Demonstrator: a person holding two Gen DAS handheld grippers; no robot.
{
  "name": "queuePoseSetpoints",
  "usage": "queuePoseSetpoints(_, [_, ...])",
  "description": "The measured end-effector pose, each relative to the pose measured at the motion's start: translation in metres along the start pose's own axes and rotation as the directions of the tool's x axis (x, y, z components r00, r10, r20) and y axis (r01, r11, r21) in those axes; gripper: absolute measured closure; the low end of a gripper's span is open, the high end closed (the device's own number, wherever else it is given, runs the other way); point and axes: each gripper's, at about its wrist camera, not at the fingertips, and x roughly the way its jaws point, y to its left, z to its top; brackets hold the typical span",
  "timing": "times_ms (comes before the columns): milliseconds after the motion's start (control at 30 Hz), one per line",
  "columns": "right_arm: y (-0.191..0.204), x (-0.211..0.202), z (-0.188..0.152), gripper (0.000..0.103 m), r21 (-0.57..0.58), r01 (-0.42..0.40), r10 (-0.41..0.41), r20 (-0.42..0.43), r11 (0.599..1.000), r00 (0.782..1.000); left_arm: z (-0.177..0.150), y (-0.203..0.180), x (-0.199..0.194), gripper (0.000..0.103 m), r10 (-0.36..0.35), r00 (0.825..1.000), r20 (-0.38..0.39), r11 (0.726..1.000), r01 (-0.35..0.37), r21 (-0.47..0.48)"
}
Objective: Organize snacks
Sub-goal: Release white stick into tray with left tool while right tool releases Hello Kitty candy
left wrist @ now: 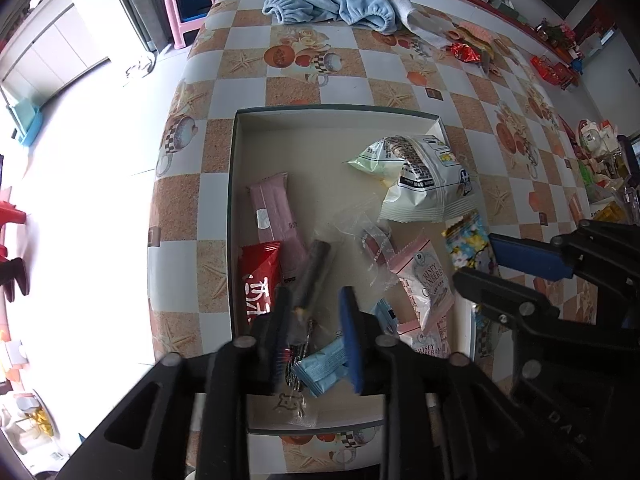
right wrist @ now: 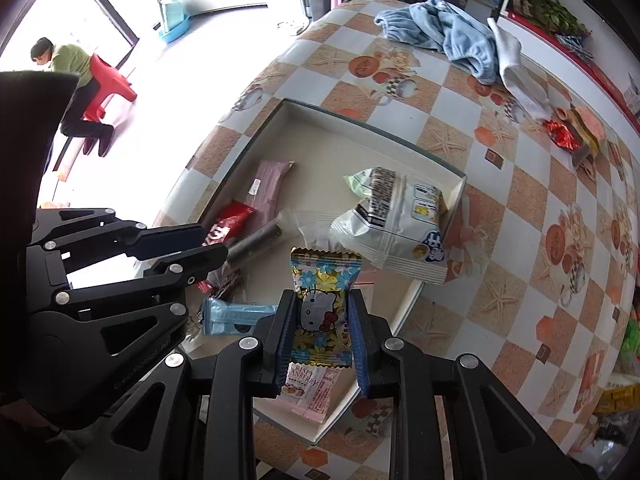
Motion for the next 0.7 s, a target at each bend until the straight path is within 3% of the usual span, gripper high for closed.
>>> queuePoseSetpoints(33, [-0.002, 0.000, 0.000, 0.076, 0.008, 0.001, -0.001, 0.000, 1.000, 1.000, 0.000, 0.000, 0.000, 0.055, 0.006, 1.000, 0.000, 1.000, -0.006, -0.001])
queuePoseSetpoints(67, [-0.004, 0.000, -0.001, 0.072, 0.016, 0.003, -0.003, 0.000, 1.000, 1.000, 0.000, 0.001, 0.000, 0.050, 0.014, 1.000, -0.002, 1.000, -0.014, -0.002])
queuePoseSetpoints(100, [-0.005, -0.001, -0.001, 0.056, 0.023, 0.004, -0.005, 0.001, 1.000, 1.000, 0.000, 0.002, 0.001, 0.048, 0.029, 1.000, -0.007, 1.000, -0.029, -0.007])
queuePoseSetpoints(167, [-0.010, -0.005, -0.003, 0.043, 0.051, 0.023, -0.024, 0.018, 0.998, 1.000, 0.000, 0.004, 0.001, 0.036, 0.021, 1.000, -0.012, 1.000, -0.021, -0.018])
queuePoseSetpoints(367, [-0.022, -0.012, -0.015, 0.043, 0.091, 0.017, -0.019, 0.017, 0.996, 1.000, 0.003, -0.002, -0.008, 0.024, 0.027, 0.999, 0.031, 1.000, -0.027, -0.015])
queuePoseSetpoints(700, [-0.065, -0.023, -0.037, 0.043, 0.129, 0.041, -0.042, 0.008, 0.991, 0.999, 0.010, -0.015, -0.012, 0.022, 0.051, 0.998, 0.023, 0.996, -0.049, -0.079])
